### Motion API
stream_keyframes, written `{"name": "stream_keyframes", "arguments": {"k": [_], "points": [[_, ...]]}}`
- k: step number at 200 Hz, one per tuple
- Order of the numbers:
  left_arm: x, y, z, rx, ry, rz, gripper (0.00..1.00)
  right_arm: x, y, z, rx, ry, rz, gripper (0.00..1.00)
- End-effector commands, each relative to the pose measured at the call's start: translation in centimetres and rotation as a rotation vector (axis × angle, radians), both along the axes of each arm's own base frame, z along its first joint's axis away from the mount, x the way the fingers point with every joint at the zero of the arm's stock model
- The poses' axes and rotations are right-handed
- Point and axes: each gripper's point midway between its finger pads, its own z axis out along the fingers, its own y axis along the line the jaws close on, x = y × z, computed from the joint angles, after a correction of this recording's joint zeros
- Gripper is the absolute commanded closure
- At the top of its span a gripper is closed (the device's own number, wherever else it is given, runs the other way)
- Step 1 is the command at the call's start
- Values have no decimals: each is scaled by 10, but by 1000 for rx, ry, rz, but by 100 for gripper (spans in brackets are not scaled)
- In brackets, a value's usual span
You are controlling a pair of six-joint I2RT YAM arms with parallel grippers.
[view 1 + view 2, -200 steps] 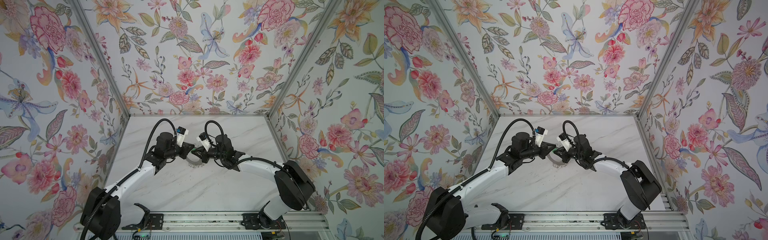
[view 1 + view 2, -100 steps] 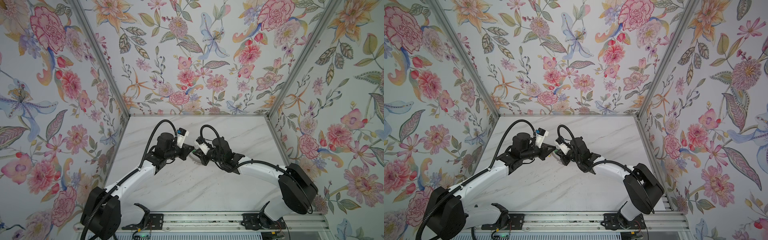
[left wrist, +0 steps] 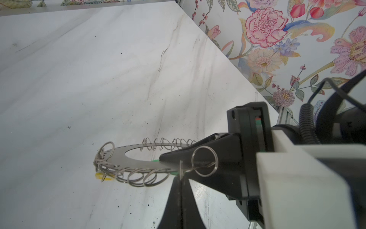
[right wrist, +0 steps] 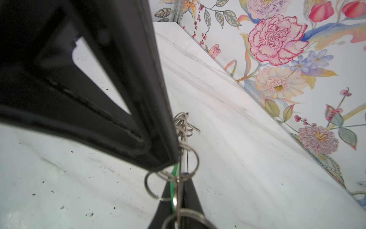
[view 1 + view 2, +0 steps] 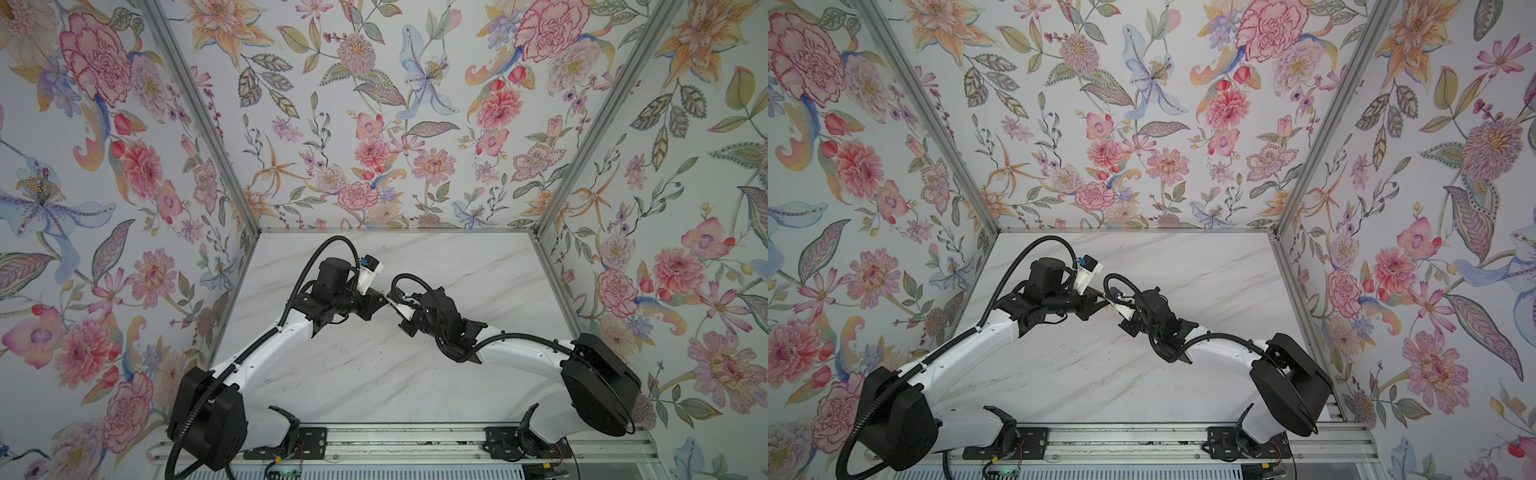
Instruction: Remove the keys from the keyring
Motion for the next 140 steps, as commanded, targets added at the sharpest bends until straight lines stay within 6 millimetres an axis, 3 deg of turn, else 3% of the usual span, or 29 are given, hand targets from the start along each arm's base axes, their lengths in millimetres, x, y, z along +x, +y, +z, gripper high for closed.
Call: {"name": "stream_keyframes", "arguments": {"k": [1, 46, 70, 93, 118, 140], "points": [[-18, 24, -13, 126, 110, -15, 100, 36, -58, -33, -205, -61, -275, 100], [-36, 56, -38, 358, 241, -3, 100, 37, -55, -39, -235, -85, -282, 100], [-31, 63, -49, 428, 253, 3, 100, 36, -52, -42, -237, -81, -273, 100], [-11, 47, -31, 316, 140, 28, 94, 31, -47, -43, -219, -58, -246, 100], [10, 33, 10, 121, -43, 105, 69, 24, -40, -37, -157, -17, -210, 100], [16, 28, 35, -20, -143, 138, 61, 19, -35, -30, -104, 10, -184, 100]]}}
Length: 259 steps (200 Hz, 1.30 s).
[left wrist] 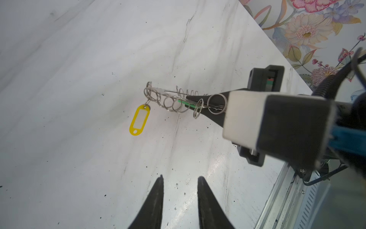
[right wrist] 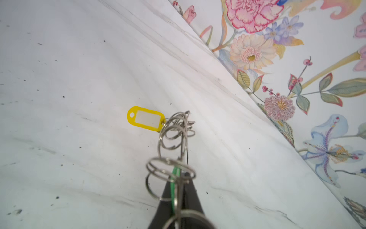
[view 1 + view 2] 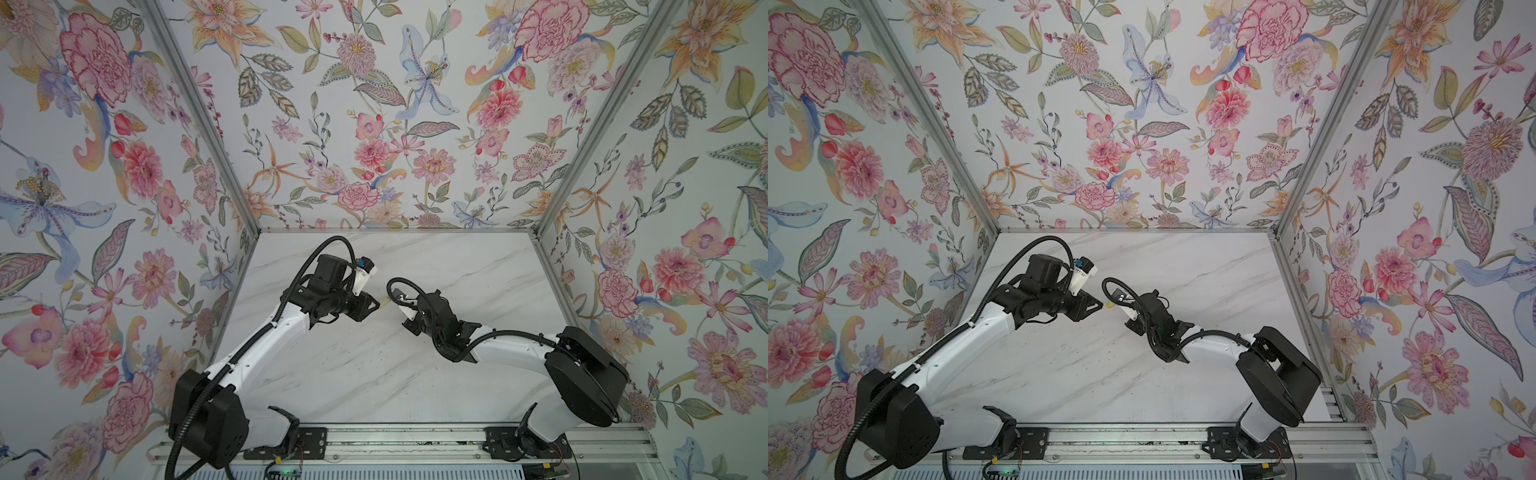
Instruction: Remove the keys from the keyring
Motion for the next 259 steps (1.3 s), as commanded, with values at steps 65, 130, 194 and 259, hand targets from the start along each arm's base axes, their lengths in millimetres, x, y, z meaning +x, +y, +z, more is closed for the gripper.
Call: {"name": "stream_keyframes", "arguments": {"k": [65, 130, 194, 259], "points": [[6, -12, 53, -504, -281, 84, 69, -15, 1, 22, 192, 78, 43, 100], [-12, -48, 30, -541, -351, -48, 75, -22, 11, 28, 218, 102, 87, 100], [6, -57, -5, -363, -376, -60, 76, -27, 15, 29, 219, 105, 106, 100], [6, -66, -6, -387, -365, -88, 77, -27, 18, 29, 215, 105, 110, 100]]}}
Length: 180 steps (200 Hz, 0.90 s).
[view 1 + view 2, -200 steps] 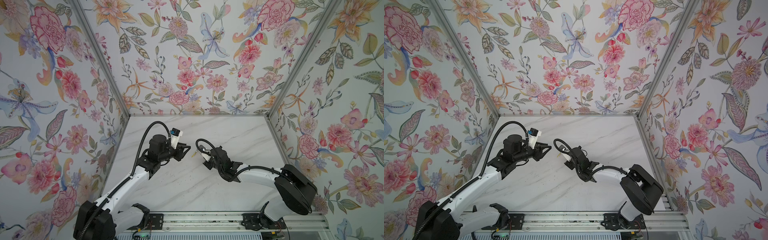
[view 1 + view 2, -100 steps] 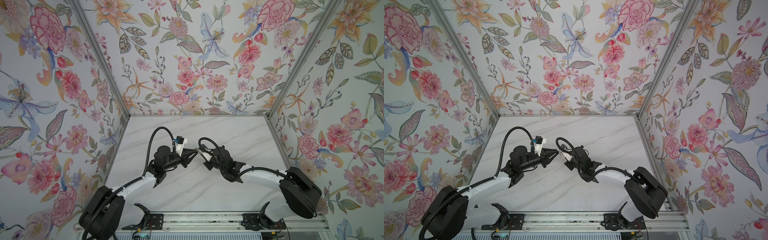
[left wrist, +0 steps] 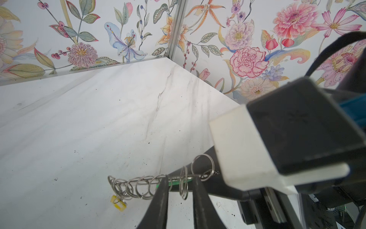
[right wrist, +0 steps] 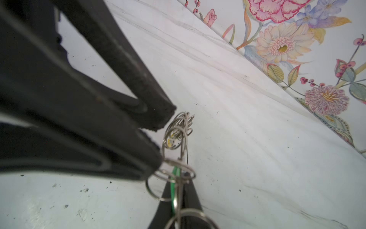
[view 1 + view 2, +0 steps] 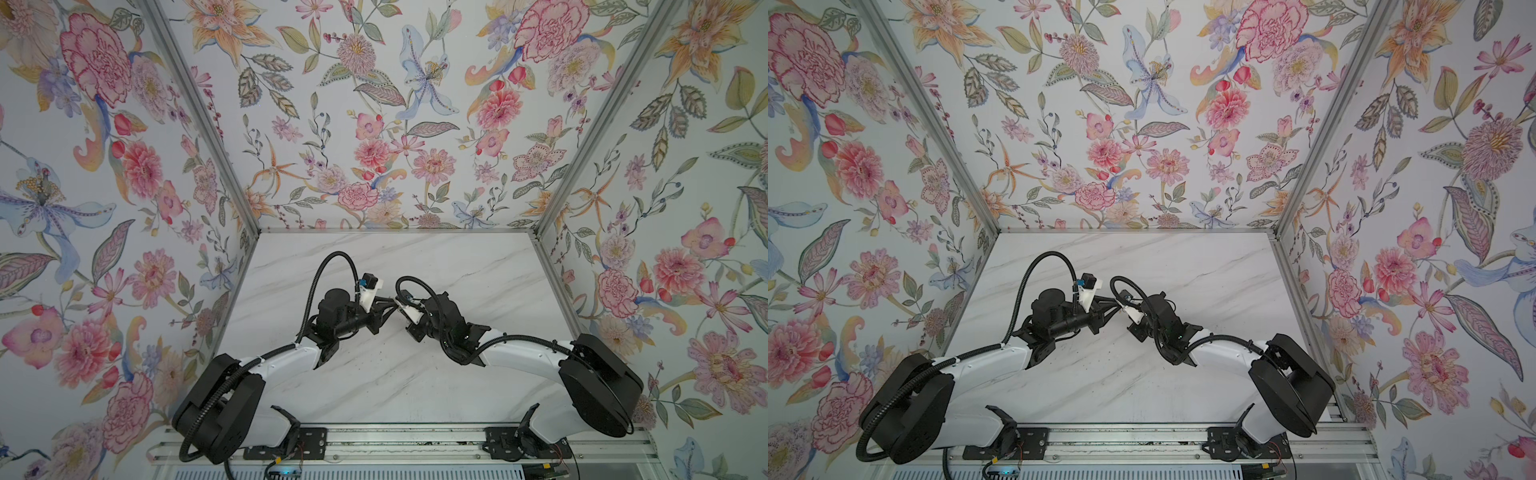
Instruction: Remove the keys from the keyring
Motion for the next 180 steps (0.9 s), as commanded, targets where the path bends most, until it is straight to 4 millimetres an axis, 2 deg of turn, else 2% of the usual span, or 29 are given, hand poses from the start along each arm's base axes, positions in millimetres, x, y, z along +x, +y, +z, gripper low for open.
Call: {"name": "stream_keyframes", "arguments": {"k": [1, 73, 124, 153, 180], "points": [[2, -9, 9, -10, -39, -31, 77, 0, 9, 23, 55, -30, 15, 100], [4, -13, 7, -6, -22, -44, 83, -1, 9, 23, 60, -30, 13, 100], [0, -19, -10, 13, 31, -67, 84, 1, 10, 22, 63, -24, 5, 100], [2, -16, -10, 34, 27, -48, 100, 2, 10, 21, 59, -24, 3, 100], [3, -13, -5, 51, 9, -35, 100, 3, 10, 19, 53, -19, 1, 100]]}}
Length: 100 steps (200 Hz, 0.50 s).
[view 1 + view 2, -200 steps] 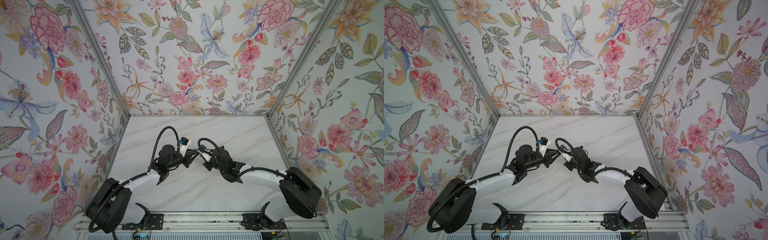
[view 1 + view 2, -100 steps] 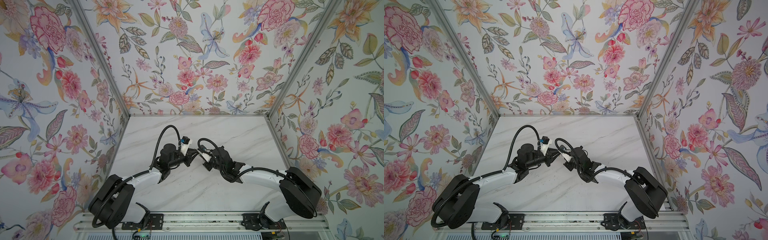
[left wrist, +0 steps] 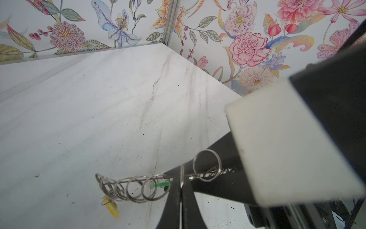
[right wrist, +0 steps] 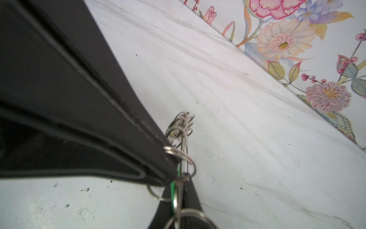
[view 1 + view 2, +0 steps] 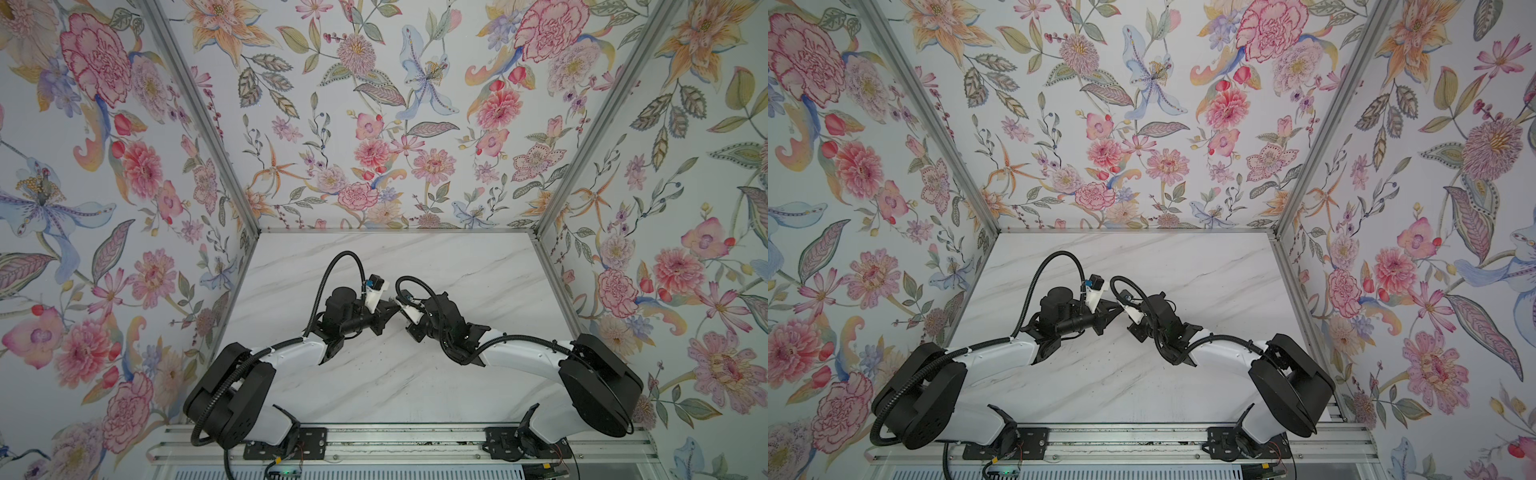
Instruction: Remove the keys from the keyring
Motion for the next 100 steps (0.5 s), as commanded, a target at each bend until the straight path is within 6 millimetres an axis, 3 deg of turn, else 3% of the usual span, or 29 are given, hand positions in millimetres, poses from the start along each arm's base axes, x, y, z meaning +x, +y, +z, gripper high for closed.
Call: {"name": "stream_keyframes", "arguments": {"k": [1, 19, 33, 100], "points": [[4, -1, 15, 12, -42, 9, 100, 4, 9, 20, 49, -32, 6, 100], [5, -1, 17, 25, -43, 8, 100, 4, 9, 18, 48, -29, 5, 100], [5, -1, 19, 26, -43, 7, 87, 4, 10, 18, 48, -26, 7, 100], [4, 3, 29, 20, -61, 25, 88, 4, 11, 19, 52, -26, 11, 100]]}}
